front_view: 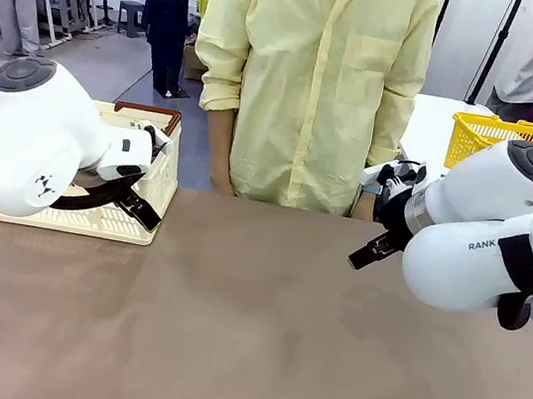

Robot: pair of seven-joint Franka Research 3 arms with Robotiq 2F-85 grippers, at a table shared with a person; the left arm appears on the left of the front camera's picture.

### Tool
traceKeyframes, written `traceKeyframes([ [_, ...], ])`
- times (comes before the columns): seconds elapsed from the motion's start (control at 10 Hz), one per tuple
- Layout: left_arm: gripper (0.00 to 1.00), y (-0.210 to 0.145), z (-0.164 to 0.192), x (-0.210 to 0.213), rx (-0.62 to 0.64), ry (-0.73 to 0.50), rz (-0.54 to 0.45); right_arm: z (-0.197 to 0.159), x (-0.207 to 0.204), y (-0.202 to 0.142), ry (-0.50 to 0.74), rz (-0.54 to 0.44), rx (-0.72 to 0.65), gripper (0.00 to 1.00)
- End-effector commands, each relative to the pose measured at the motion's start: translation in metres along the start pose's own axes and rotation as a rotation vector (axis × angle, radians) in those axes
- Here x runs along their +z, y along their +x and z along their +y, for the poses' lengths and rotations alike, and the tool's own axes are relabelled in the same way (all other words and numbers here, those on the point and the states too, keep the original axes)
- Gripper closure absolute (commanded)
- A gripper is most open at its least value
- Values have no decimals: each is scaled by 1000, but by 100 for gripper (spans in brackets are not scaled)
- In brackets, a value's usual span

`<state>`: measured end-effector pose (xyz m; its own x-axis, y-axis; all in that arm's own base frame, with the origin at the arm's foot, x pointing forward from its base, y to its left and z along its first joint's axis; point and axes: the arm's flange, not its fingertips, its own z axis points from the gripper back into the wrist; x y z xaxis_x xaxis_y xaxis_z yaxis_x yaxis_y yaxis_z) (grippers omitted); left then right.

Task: Place the drinks into the Shopping basket.
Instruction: Pick up one drink and place it into the Shopping basket.

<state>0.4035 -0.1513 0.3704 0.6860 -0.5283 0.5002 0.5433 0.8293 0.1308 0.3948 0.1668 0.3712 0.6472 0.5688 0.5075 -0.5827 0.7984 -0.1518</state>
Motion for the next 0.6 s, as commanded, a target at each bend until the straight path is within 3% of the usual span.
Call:
traceKeyframes([
  [0.0,0,0,0,0,0,0,0,0,0,0,0,0,0,0],
  [0.5,0,0,0,0,0,0,0,0,0,0,0,0,0,0],
])
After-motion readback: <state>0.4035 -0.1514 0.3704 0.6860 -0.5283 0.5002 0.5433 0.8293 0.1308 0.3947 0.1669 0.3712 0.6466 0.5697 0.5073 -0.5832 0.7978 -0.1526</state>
